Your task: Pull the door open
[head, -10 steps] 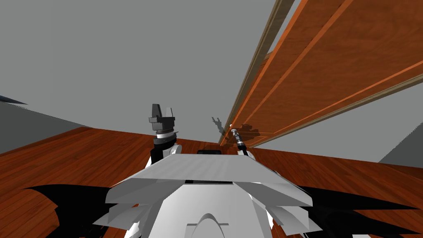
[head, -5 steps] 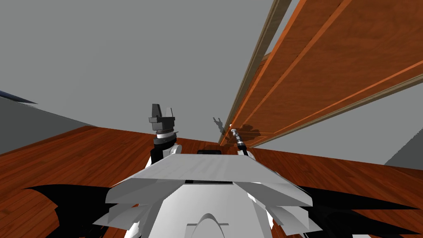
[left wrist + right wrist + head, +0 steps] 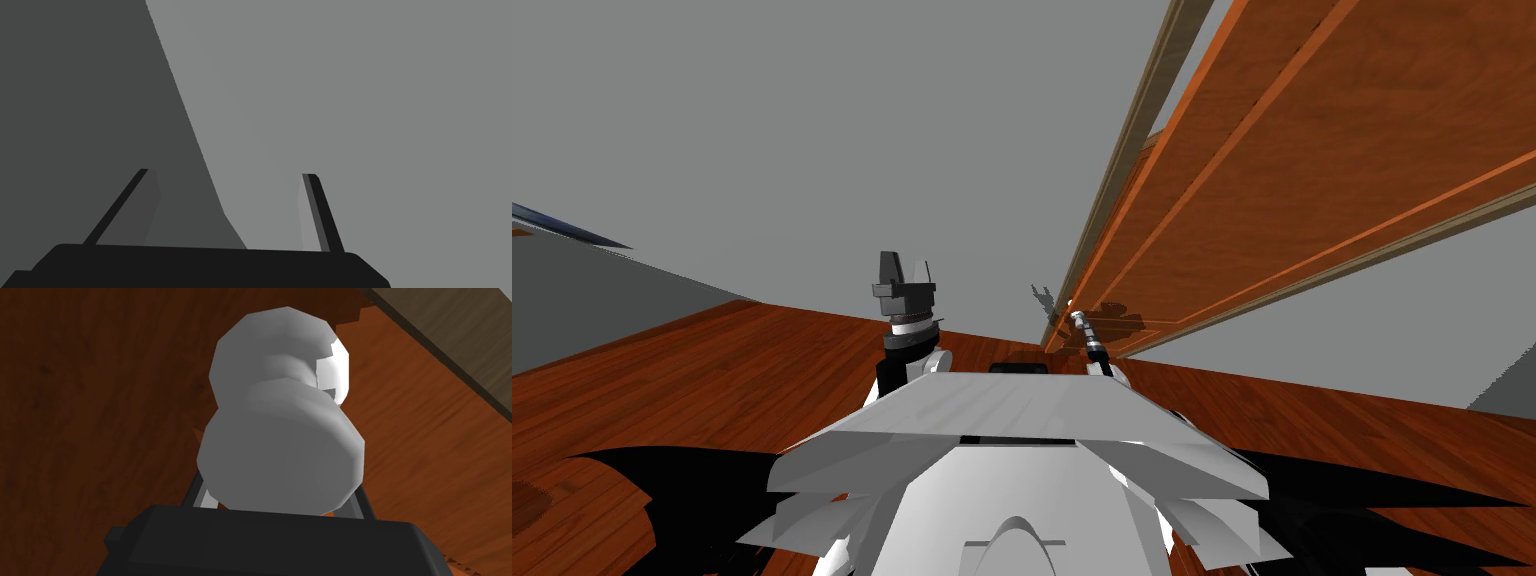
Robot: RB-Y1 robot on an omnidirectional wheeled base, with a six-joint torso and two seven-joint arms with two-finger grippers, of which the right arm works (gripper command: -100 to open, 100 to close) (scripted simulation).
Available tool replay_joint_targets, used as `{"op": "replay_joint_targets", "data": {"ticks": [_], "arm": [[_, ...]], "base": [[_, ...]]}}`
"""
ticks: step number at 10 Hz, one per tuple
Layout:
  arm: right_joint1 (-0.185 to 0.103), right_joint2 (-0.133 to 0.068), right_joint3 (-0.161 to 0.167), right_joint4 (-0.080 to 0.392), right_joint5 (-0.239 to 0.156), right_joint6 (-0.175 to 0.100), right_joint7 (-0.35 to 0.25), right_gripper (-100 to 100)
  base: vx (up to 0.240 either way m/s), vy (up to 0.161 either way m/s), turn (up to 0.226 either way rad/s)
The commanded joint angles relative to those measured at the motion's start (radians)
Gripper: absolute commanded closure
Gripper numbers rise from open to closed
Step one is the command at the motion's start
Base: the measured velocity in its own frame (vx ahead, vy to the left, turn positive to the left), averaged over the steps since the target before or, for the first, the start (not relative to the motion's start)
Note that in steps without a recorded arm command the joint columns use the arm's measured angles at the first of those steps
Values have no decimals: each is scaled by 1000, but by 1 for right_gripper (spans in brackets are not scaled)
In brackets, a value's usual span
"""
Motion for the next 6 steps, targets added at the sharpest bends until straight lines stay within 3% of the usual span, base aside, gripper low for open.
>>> {"op": "replay_joint_targets", "data": {"ticks": [1, 5, 6], "arm": [[10, 18, 17, -13, -1, 2, -28, 100], [10, 18, 17, -13, -1, 2, -28, 100], [9, 17, 26, -14, -15, 4, -69, 100]], "base": [[-23, -15, 26], [-2, -1, -4], [-20, -8, 48]]}}
